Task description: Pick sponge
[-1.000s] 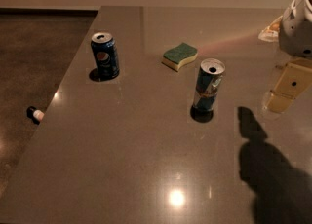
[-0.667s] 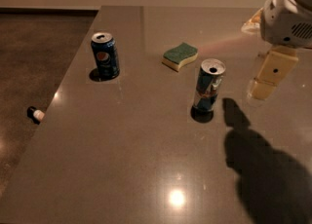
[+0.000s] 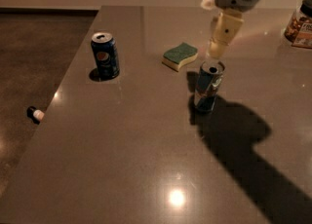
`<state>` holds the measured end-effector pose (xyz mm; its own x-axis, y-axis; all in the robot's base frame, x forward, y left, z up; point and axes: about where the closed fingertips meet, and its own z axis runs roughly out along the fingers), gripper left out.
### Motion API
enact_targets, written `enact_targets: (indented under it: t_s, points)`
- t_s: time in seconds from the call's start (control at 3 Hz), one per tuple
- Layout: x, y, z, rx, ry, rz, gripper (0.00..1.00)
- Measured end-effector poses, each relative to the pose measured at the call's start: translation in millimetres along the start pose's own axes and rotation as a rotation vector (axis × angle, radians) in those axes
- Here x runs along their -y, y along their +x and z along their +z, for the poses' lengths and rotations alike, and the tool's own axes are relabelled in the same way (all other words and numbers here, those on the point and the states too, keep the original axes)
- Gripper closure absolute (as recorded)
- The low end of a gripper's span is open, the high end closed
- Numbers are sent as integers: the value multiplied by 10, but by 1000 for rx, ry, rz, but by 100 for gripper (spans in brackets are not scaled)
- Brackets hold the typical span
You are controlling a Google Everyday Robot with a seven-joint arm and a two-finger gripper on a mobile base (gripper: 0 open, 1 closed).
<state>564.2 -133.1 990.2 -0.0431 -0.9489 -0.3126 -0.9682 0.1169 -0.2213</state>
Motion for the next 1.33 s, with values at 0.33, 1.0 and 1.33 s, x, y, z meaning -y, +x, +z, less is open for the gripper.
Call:
enact_targets:
  t_s: [0.33,1.0,1.33]
  points:
    - [325,-278,207,31,-23,-8,0]
    - [763,-542,815,-20,-43,-55,0]
    - [877,-405,1197,-119,-84,-128,0]
